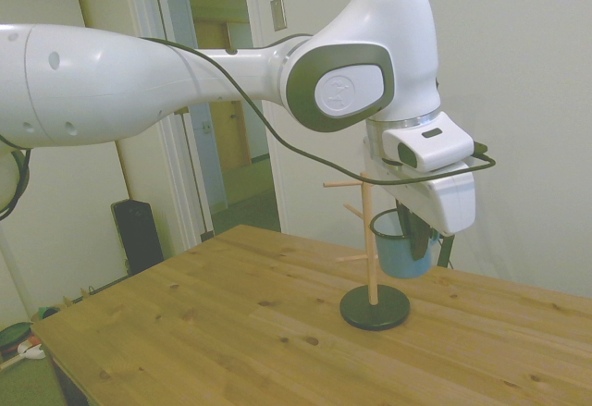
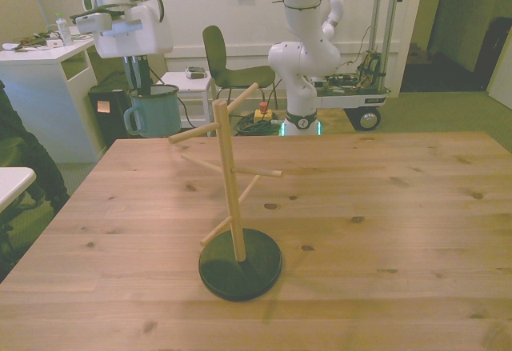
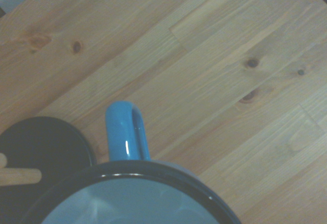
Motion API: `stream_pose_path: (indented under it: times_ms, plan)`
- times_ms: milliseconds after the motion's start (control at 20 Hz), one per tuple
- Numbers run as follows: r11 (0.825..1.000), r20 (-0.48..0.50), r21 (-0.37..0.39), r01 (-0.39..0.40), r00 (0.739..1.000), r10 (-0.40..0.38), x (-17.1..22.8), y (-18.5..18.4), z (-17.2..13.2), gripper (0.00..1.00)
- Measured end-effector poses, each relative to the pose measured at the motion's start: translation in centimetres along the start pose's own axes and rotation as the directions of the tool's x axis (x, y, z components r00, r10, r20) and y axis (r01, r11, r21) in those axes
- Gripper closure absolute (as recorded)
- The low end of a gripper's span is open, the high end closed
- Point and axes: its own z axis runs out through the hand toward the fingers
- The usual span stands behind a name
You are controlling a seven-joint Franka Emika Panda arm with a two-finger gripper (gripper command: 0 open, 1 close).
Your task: Hang the mug
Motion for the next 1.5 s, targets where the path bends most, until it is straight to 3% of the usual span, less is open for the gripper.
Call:
stream_pose_path:
  times_ms: [650, 1050, 1500]
  plan:
    - [0.998, -0.010, -0.043, 0.036, 0.999, -0.037, -3.9, -3.7, 1.1, 1.00]
    - [0.997, 0.002, -0.071, 0.037, 0.999, -0.037, -4.0, -4.2, 3.1, 1.00]
    - [0.996, -0.006, -0.081, 0.048, 0.999, -0.049, -5.0, -5.0, 3.3, 1.00]
